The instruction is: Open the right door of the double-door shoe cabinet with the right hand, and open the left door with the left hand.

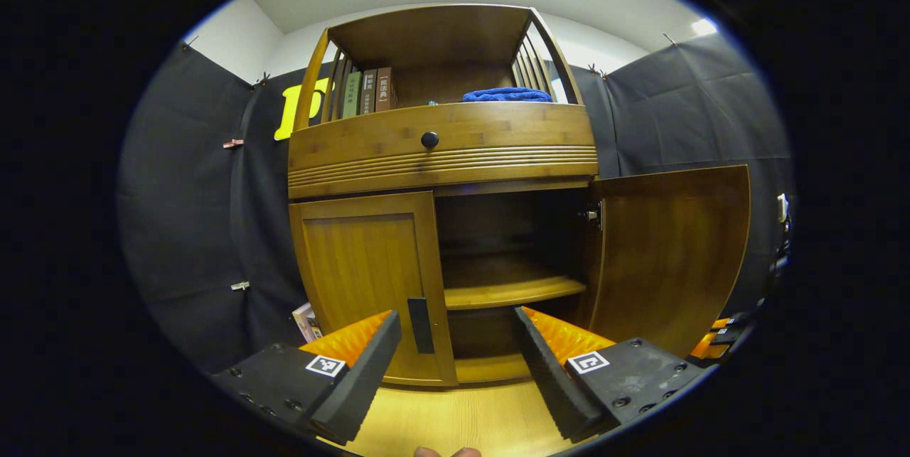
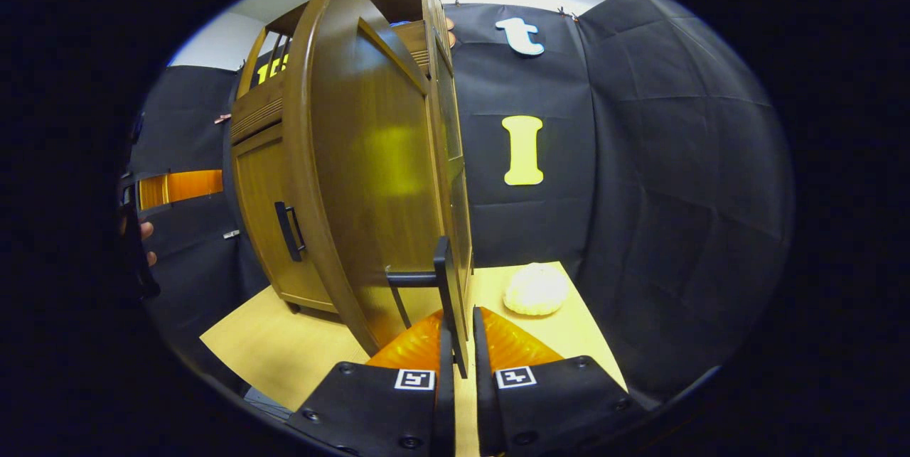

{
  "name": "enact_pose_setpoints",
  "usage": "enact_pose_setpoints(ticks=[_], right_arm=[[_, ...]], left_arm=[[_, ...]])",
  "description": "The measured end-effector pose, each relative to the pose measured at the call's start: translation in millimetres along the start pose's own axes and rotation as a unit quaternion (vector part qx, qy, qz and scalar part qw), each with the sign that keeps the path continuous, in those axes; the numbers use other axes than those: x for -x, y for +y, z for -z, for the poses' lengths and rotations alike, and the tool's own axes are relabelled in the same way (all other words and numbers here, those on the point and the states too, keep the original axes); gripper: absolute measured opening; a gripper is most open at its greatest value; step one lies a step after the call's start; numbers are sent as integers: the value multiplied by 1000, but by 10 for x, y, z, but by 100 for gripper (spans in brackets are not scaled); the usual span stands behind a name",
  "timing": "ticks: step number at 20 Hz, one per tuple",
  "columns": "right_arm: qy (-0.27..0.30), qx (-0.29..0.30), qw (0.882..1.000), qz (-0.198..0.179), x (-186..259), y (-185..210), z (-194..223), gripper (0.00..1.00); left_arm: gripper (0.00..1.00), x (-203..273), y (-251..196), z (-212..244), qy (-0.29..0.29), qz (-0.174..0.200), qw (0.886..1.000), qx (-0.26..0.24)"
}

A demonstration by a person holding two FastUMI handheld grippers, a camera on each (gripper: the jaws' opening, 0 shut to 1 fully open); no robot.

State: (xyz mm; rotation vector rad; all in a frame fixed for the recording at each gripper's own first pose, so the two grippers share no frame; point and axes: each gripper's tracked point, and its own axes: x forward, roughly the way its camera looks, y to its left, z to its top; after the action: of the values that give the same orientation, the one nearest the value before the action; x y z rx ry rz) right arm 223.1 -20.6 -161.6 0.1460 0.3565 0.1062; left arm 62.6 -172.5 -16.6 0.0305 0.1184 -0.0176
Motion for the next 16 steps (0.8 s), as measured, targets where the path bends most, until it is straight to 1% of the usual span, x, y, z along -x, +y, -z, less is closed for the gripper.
enact_pose_setpoints(ticks=[4, 6, 10, 11, 12, 13, 14, 15, 16], right_arm=[[3, 3, 1000, -9, 20, 3, -4, 17], [0, 2, 1000, -6, 34, -8, -14, 17], [-17, 0, 1000, 20, 46, -94, -79, 17], [-26, 2, 1000, 16, 44, -73, -118, 17], [-30, 5, 999, 17, 34, -77, -127, 22], [-35, 14, 999, 25, 40, -112, -142, 21], [-42, 25, 998, 32, 64, -163, -168, 33], [-50, 38, 997, 48, 75, -239, -200, 39], [-59, 47, 995, 65, 73, -335, -226, 51]], left_arm=[[99, -75, 17, 34, 2, -2, 1000, -3], [99, -122, 51, 57, 3, -5, 1000, -2], [99, -246, 104, 102, 6, -6, 1000, -5], [99, -286, 113, 110, 5, -6, 1000, -8], [99, -329, 136, 125, 5, -5, 1000, -12], [99, -379, 156, 135, 5, -3, 1000, -16], [99, -436, 181, 164, 6, -2, 1000, -18], [99, -497, 197, 192, 8, 2, 1000, -17], [99, -568, 219, 229, 9, 5, 1000, -15]])
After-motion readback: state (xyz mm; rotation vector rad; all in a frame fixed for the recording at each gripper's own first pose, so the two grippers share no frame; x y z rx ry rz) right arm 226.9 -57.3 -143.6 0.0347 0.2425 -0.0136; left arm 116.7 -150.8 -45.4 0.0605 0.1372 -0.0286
